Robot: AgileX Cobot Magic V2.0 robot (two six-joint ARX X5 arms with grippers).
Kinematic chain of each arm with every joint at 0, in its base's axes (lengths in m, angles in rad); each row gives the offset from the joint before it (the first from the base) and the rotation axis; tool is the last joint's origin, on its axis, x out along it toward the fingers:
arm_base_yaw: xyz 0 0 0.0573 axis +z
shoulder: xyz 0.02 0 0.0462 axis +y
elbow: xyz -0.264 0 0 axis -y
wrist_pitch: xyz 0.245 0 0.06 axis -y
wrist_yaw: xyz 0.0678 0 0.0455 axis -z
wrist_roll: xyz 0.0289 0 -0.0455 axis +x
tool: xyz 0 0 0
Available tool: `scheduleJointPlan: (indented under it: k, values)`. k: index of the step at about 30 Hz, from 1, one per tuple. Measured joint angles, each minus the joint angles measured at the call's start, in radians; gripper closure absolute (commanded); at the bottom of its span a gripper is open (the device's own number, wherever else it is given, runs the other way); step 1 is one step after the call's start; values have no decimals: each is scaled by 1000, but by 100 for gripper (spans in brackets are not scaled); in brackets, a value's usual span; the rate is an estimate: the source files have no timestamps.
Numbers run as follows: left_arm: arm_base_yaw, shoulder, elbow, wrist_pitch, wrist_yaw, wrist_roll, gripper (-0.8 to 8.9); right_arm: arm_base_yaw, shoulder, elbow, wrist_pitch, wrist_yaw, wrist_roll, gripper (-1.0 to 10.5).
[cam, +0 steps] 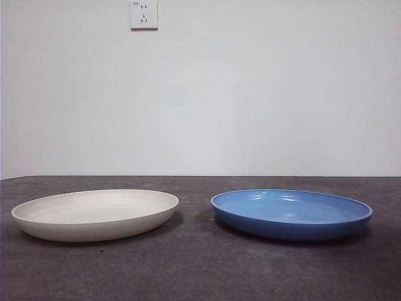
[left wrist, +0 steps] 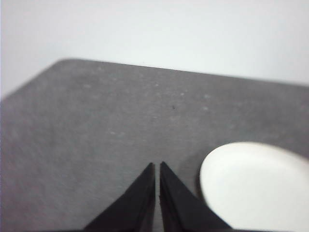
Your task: Pick up the white plate, put it on the blue plate, put it on desk
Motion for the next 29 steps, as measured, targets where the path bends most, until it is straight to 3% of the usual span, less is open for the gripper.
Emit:
scheduleJointPlan:
  k: [7,13,22,29]
  values:
    - [0,0,0,-1,0,-207,798,0,0,0,-1,-34,80,937]
    - [0,0,1,-29,13,-296,798,0,0,4,-11,-83,127,937]
    - [0,23,121,-143,38,-338,798,0,2,140,-65,-84,144,937]
    - [0,137,240,-216,99,-324,798,0,90,305,-150,-90,135,937]
